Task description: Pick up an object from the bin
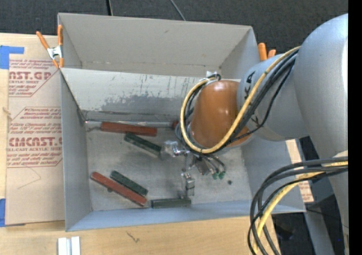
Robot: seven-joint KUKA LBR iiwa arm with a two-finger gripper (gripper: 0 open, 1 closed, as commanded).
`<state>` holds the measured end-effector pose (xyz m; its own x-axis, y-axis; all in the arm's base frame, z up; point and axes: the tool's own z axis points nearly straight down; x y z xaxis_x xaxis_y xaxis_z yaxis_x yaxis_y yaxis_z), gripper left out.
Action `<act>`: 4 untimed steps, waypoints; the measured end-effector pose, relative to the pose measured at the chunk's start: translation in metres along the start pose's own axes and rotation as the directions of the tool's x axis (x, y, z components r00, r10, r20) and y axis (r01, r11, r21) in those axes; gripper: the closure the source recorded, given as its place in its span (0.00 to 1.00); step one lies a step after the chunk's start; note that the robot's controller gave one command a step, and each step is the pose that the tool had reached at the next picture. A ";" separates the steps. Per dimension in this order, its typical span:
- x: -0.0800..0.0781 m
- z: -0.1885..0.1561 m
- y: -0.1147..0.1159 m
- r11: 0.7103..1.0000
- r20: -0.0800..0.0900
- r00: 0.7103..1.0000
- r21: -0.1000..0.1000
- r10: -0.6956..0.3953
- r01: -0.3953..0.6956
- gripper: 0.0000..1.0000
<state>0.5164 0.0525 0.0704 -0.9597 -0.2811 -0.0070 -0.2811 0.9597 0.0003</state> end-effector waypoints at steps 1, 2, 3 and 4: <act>0.000 0.000 0.000 1.000 0.000 1.000 0.000 0.000 0.000 0.00; -0.004 -0.031 0.014 0.998 -0.012 0.998 -0.001 -0.066 0.066 0.00; 0.008 -0.046 0.044 0.995 0.004 0.995 0.001 -0.099 0.099 0.00; 0.019 -0.012 0.046 0.999 0.000 0.999 -0.002 -0.039 0.039 0.00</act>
Offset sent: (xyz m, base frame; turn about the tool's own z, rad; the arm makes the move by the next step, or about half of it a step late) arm 0.0045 0.0382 0.0810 -0.1626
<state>0.4854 0.0909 0.0824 -0.9481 -0.3179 -0.0073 -0.3179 0.9481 0.0020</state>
